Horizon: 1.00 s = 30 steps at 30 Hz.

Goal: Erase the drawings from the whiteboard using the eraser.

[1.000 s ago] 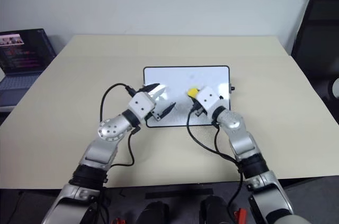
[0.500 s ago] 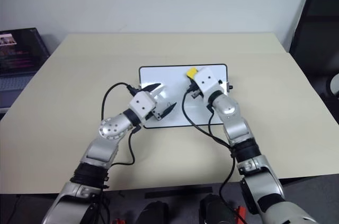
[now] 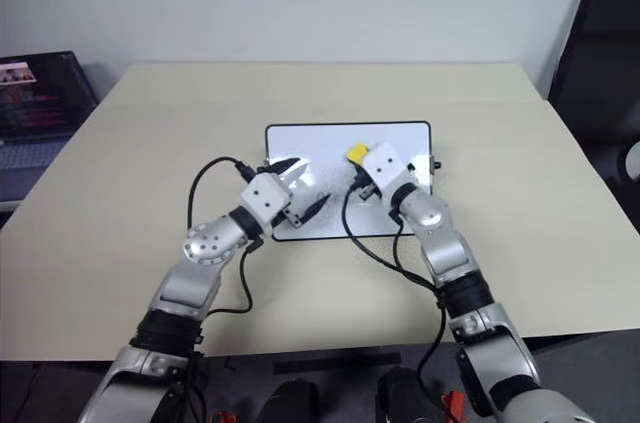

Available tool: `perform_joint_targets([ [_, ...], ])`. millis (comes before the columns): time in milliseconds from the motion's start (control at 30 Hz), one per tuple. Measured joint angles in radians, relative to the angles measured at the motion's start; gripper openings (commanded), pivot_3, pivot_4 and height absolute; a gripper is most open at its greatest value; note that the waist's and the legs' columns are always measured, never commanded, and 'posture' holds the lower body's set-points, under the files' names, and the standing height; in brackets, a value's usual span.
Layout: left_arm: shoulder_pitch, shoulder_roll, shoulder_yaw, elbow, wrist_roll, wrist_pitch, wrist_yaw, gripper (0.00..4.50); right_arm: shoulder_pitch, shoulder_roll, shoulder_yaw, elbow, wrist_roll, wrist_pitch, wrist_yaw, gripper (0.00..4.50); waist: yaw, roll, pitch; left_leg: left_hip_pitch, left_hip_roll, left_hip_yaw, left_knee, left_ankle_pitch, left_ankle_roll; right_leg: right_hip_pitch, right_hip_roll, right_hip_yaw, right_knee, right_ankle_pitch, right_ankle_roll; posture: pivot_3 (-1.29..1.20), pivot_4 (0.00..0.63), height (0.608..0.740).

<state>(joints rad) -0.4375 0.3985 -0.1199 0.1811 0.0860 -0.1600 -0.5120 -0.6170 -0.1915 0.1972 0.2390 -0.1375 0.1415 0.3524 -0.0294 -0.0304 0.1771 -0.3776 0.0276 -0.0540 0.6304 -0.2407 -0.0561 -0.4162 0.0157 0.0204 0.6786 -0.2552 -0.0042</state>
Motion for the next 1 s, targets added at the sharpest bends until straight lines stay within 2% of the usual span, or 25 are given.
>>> perform_joint_targets([
  [267,0.000,-0.007,-0.001,-0.002,0.000,-0.001,-0.001,4.50,0.108,-0.045,-0.016,-0.132,0.011,0.068,0.013,1.10,0.003,0.000,0.000,0.006,-0.001,0.000,0.000,0.000,0.000,0.007,-0.001,-0.001,-0.002,0.000,0.000,0.00,0.150,0.740],
  [533,0.009,-0.013,-0.006,-0.014,-0.001,-0.001,-0.003,4.50,0.162,-0.042,-0.040,-0.184,0.041,0.059,-0.007,1.10,0.001,0.000,0.000,0.002,0.000,-0.001,-0.001,0.000,0.000,0.005,0.000,-0.001,-0.006,0.000,0.000,0.00,0.150,0.740],
  [1000,0.354,-0.029,0.009,-0.301,-0.001,0.116,0.051,4.50,0.187,-0.068,-0.040,-0.218,0.047,0.001,0.027,1.10,-0.003,0.001,0.001,0.002,0.001,-0.001,-0.002,0.000,0.000,0.004,-0.001,-0.001,-0.006,0.000,0.000,0.00,0.150,0.740],
])
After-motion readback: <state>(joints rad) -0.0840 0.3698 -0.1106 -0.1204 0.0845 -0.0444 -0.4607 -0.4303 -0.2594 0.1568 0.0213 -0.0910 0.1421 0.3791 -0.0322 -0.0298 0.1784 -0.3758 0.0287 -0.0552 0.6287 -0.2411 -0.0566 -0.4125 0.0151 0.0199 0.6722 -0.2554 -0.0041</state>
